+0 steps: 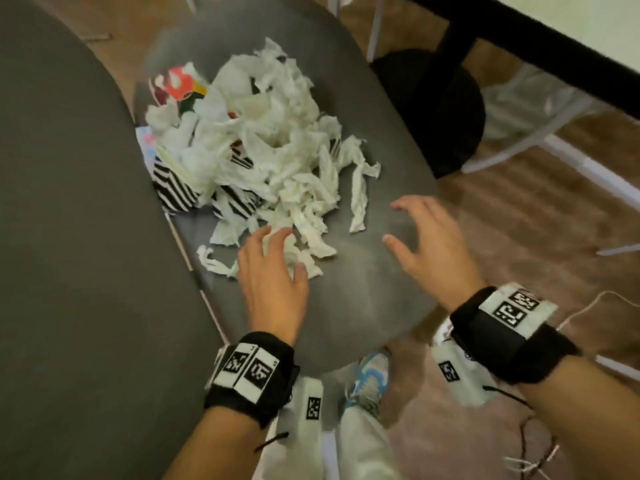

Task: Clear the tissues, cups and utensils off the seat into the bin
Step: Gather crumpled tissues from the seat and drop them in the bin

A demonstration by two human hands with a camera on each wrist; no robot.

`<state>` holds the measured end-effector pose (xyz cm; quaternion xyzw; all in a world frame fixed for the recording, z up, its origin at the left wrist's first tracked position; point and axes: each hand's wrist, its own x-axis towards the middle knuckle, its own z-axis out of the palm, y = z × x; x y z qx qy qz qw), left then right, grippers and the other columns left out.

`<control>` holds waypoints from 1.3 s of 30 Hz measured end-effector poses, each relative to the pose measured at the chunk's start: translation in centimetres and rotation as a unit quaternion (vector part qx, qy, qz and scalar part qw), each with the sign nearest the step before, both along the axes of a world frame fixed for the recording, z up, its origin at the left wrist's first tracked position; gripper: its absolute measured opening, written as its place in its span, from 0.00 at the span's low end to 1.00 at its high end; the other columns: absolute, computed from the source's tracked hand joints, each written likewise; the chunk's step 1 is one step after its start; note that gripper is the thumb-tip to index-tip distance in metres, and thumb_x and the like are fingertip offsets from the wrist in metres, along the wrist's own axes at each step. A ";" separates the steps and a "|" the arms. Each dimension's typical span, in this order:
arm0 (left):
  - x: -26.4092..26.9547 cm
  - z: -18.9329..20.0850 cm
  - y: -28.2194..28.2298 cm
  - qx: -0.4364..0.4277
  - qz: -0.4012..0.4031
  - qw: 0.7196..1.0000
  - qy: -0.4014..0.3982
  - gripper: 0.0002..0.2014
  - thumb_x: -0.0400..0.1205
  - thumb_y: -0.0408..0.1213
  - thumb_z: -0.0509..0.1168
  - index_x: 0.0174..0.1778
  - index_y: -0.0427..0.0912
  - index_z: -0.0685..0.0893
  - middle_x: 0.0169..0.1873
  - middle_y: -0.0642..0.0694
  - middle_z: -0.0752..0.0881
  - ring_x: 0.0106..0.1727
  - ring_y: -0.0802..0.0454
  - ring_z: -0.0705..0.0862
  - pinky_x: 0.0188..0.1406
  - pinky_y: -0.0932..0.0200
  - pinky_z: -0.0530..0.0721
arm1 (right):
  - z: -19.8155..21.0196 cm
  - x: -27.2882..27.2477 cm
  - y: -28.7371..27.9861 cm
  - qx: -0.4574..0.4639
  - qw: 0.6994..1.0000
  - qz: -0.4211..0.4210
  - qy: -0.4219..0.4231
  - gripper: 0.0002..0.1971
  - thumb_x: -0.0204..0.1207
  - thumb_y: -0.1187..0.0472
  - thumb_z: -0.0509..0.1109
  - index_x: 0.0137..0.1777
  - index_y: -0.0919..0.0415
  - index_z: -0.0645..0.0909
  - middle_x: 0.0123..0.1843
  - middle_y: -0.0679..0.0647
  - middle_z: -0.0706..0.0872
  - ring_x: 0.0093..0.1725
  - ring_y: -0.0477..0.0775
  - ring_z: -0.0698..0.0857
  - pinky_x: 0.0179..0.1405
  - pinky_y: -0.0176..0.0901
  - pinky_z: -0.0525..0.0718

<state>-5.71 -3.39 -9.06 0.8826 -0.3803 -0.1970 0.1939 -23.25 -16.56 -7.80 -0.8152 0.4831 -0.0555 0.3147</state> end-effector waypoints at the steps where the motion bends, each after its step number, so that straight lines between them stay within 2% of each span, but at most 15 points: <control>1: 0.7 -0.7 0.4 0.034 -0.006 0.999 -0.002 0.29 0.76 0.36 0.71 0.74 0.50 0.74 0.75 0.44 0.69 0.75 0.43 0.67 0.75 0.46 0.67 | -0.2 1.8 -0.3 -0.006 0.999 0.036 0.019 0.25 0.75 0.54 0.72 0.72 0.55 0.73 0.73 0.56 0.74 0.73 0.59 0.72 0.72 0.52 0.71; 4: 1.4 -3.0 1.3 0.086 -0.033 0.995 0.039 0.32 0.78 0.37 0.70 0.79 0.51 0.69 0.81 0.44 0.63 0.79 0.43 0.63 0.78 0.46 0.64 | -1.2 6.3 -0.9 0.002 0.990 0.110 0.087 0.36 0.73 0.51 0.75 0.80 0.48 0.64 0.84 0.56 0.60 0.83 0.60 0.56 0.78 0.57 0.65; 7: 1.6 -4.7 1.8 0.058 -0.045 0.996 0.044 0.22 0.79 0.35 0.70 0.70 0.45 0.79 0.71 0.41 0.76 0.68 0.41 0.74 0.69 0.44 0.76 | -2.7 8.7 -1.6 0.047 0.979 0.132 0.145 0.41 0.73 0.49 0.75 0.82 0.43 0.56 0.87 0.52 0.47 0.85 0.60 0.46 0.78 0.58 0.64; 9: 1.9 -5.2 2.2 -0.003 -0.007 0.999 0.049 0.15 0.78 0.32 0.70 0.61 0.41 0.85 0.60 0.43 0.82 0.57 0.42 0.81 0.58 0.45 0.83 | -3.8 9.3 -1.9 0.063 0.975 0.131 0.168 0.38 0.74 0.50 0.74 0.82 0.49 0.60 0.85 0.54 0.54 0.84 0.60 0.51 0.78 0.55 0.63; 11: 2.3 -5.1 2.4 -0.040 0.054 0.995 0.068 0.11 0.78 0.30 0.70 0.56 0.39 0.86 0.55 0.46 0.83 0.50 0.46 0.84 0.52 0.51 0.84 | -4.9 9.3 -2.0 0.026 0.976 0.135 0.167 0.28 0.75 0.52 0.73 0.74 0.58 0.72 0.77 0.58 0.71 0.78 0.61 0.63 0.74 0.48 0.66; 14: 2.6 -4.6 2.4 -0.079 0.128 0.985 0.081 0.08 0.78 0.28 0.69 0.51 0.40 0.86 0.60 0.49 0.80 0.47 0.59 0.79 0.52 0.58 0.82 | -5.6 8.9 -1.6 -0.025 0.983 0.133 0.124 0.07 0.76 0.61 0.71 0.51 0.63 0.84 0.53 0.57 0.83 0.58 0.59 0.76 0.54 0.35 0.66; 16: 2.7 -4.3 2.0 -0.107 0.133 0.982 0.080 0.09 0.78 0.27 0.69 0.52 0.42 0.85 0.66 0.49 0.76 0.52 0.65 0.74 0.54 0.64 0.79 | -5.5 8.6 -1.3 -0.027 0.987 0.119 0.099 0.03 0.76 0.64 0.70 0.47 0.61 0.84 0.47 0.56 0.84 0.52 0.58 0.79 0.48 0.31 0.63; 20: 2.6 -3.9 0.4 -0.130 0.062 0.985 0.092 0.25 0.77 0.26 0.68 0.71 0.43 0.77 0.72 0.49 0.73 0.62 0.61 0.74 0.63 0.70 0.71 | -4.6 8.7 -1.4 0.030 0.999 0.011 0.026 0.21 0.76 0.66 0.68 0.68 0.54 0.71 0.57 0.54 0.80 0.53 0.50 0.79 0.51 0.38 0.73; 23: 2.3 -4.3 -1.1 -0.082 -0.021 0.989 0.119 0.34 0.77 0.28 0.69 0.79 0.51 0.67 0.76 0.51 0.69 0.67 0.56 0.76 0.65 0.61 0.76 | -4.8 9.3 -2.3 0.043 0.997 0.037 0.058 0.36 0.75 0.62 0.73 0.80 0.48 0.62 0.71 0.54 0.69 0.66 0.51 0.72 0.68 0.43 0.71; 26: 1.9 -4.8 -2.0 -0.019 -0.062 0.990 0.124 0.34 0.78 0.30 0.69 0.79 0.54 0.67 0.73 0.53 0.70 0.63 0.53 0.79 0.56 0.62 0.77 | -5.7 9.6 -2.9 0.017 0.985 0.105 0.138 0.27 0.74 0.60 0.74 0.74 0.56 0.74 0.73 0.56 0.72 0.67 0.59 0.70 0.65 0.37 0.64; 28: 1.9 -5.0 -2.2 -0.006 -0.069 0.992 0.109 0.25 0.78 0.30 0.69 0.72 0.48 0.77 0.64 0.51 0.76 0.56 0.50 0.81 0.47 0.64 0.73 | -6.0 9.5 -2.8 -0.006 0.983 0.120 0.137 0.16 0.75 0.65 0.71 0.63 0.61 0.82 0.65 0.56 0.78 0.61 0.61 0.74 0.55 0.33 0.62; 30: 2.1 -5.1 -2.1 -0.011 -0.075 0.992 0.101 0.19 0.76 0.29 0.71 0.63 0.42 0.84 0.57 0.47 0.81 0.52 0.46 0.83 0.47 0.60 0.76 | -5.9 9.2 -2.7 0.003 0.989 0.097 0.115 0.10 0.76 0.68 0.68 0.54 0.62 0.86 0.57 0.56 0.83 0.57 0.60 0.79 0.52 0.35 0.66; 33: 2.5 -4.7 -1.6 -0.016 -0.014 0.993 0.117 0.14 0.75 0.38 0.72 0.56 0.40 0.86 0.53 0.49 0.82 0.49 0.49 0.82 0.50 0.58 0.78 | -5.1 8.4 -2.2 0.027 0.998 0.016 0.060 0.05 0.75 0.65 0.69 0.48 0.59 0.85 0.50 0.54 0.86 0.51 0.55 0.82 0.49 0.36 0.72; 36: 2.8 -3.6 -1.0 -0.056 0.094 0.986 0.130 0.08 0.73 0.38 0.71 0.43 0.42 0.81 0.45 0.50 0.81 0.43 0.52 0.79 0.42 0.61 0.72 | -3.9 7.7 -1.3 0.048 0.994 -0.099 -0.016 0.03 0.72 0.65 0.70 0.42 0.58 0.79 0.41 0.52 0.85 0.43 0.52 0.81 0.37 0.35 0.68; 39: 3.0 -2.4 -0.3 -0.064 0.186 0.965 0.175 0.08 0.73 0.37 0.70 0.40 0.45 0.76 0.34 0.49 0.82 0.36 0.49 0.79 0.31 0.59 0.72 | -3.1 7.3 -0.6 0.075 0.983 -0.160 -0.049 0.05 0.73 0.67 0.67 0.42 0.59 0.73 0.35 0.50 0.80 0.35 0.52 0.77 0.33 0.42 0.73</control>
